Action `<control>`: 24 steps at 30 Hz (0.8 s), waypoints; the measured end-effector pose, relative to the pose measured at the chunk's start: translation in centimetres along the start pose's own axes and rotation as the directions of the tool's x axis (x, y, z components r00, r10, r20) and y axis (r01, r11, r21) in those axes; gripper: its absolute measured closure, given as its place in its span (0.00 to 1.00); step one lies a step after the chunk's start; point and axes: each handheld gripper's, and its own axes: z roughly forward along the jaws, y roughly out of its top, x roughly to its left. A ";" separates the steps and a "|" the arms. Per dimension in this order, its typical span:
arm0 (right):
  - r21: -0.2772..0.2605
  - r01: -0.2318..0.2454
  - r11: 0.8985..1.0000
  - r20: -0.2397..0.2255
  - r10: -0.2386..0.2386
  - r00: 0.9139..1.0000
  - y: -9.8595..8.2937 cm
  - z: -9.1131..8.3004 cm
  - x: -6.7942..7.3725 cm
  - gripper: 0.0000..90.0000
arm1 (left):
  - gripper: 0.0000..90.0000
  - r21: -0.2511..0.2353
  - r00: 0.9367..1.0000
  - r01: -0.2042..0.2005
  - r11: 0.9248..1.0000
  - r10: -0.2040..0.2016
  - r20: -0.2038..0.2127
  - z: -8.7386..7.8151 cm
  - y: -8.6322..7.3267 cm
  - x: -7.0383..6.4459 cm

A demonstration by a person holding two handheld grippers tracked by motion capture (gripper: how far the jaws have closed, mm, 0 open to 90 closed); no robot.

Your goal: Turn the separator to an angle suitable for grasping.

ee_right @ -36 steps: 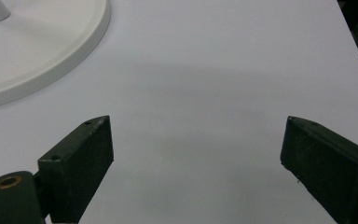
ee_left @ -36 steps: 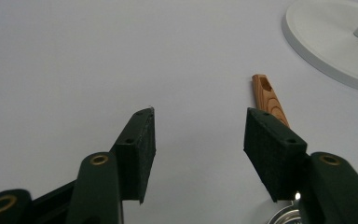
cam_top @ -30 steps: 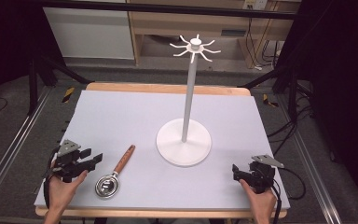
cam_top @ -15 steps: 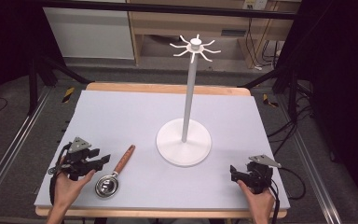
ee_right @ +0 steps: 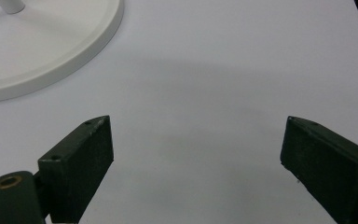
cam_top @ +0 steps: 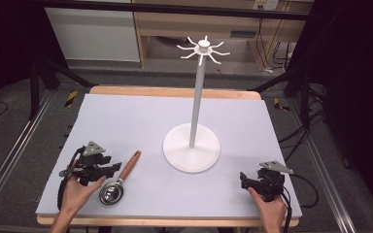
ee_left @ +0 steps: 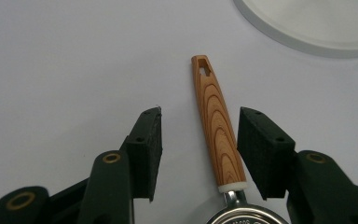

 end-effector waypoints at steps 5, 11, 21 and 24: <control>0.003 0.005 1.000 -0.002 -0.005 1.000 0.0 0.0 0.1 0.11 | 0.56 0.042 1.000 -0.017 0.999 0.016 0.012 0.9 0.2 -0.5; 0.010 0.008 1.000 -0.011 -0.008 1.000 0.0 0.0 0.0 0.12 | 0.58 0.096 0.999 -0.045 0.994 0.043 0.018 2.2 0.2 -1.4; 0.010 -0.001 1.000 -0.015 0.001 1.000 0.0 0.0 -0.1 0.12 | 0.64 0.155 0.999 -0.046 0.987 0.043 0.028 3.5 0.0 -1.8; 0.015 0.001 1.000 -0.014 -0.001 1.000 0.0 0.1 -0.1 0.12 | 0.65 0.164 0.999 -0.038 0.986 0.033 0.030 3.7 -0.2 -1.8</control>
